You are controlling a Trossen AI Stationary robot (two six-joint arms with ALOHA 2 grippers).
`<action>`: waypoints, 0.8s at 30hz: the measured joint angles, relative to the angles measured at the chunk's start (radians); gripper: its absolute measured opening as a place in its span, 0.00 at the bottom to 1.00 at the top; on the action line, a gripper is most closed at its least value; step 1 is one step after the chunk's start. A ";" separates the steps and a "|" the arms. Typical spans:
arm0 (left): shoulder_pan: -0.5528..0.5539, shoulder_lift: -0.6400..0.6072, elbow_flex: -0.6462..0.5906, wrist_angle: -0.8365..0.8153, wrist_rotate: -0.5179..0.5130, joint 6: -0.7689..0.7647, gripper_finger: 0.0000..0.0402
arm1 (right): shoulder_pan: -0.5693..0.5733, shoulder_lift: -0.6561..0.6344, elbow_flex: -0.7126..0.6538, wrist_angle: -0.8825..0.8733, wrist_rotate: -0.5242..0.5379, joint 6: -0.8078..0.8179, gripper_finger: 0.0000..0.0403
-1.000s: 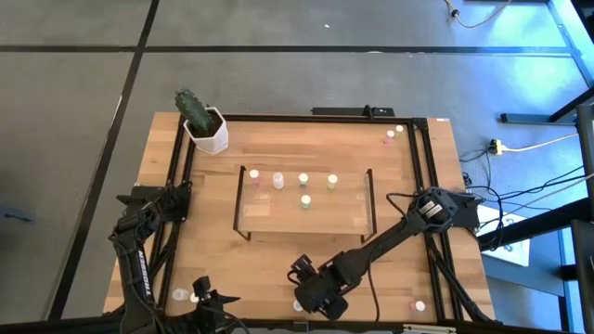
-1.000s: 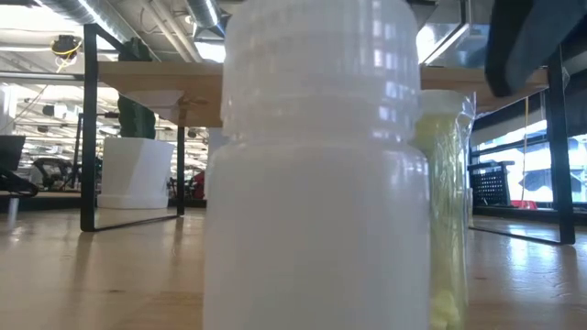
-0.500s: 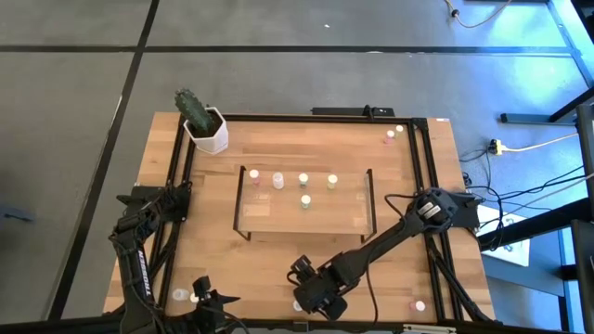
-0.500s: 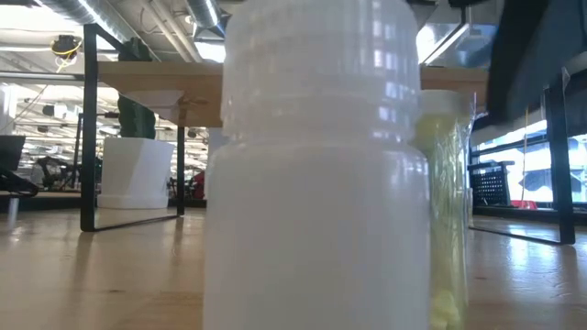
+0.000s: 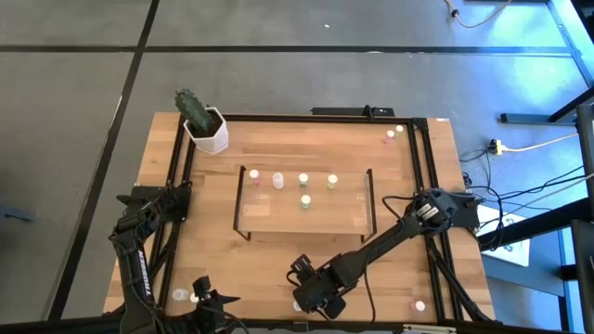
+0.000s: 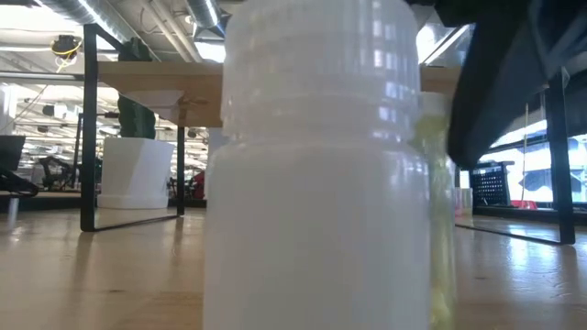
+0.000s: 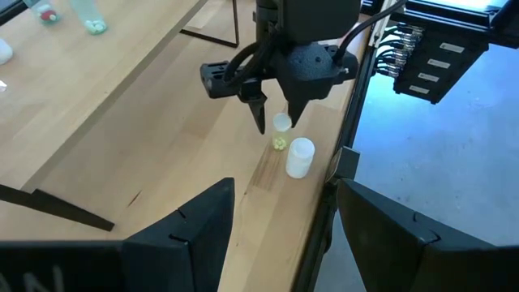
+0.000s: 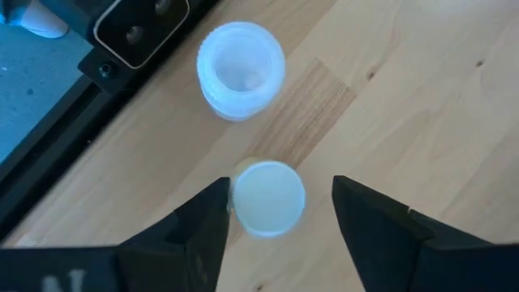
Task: Pick and place medicine bottles onto shelf by color
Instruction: Put the bottom yellow pill bottle on the shelf aligned with the other yellow pill bottle
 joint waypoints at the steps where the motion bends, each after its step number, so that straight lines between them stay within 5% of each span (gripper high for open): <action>1: 0.000 0.000 0.000 0.000 0.000 0.000 0.53 | 0.000 0.000 0.000 0.000 0.000 0.000 0.51; 13: 0.000 0.000 0.000 0.000 0.000 0.000 0.53 | 0.001 0.000 0.000 0.001 0.002 0.006 0.30; 24: 0.000 0.000 0.000 0.000 0.000 0.000 0.53 | 0.001 -0.004 0.000 -0.001 0.003 0.133 0.30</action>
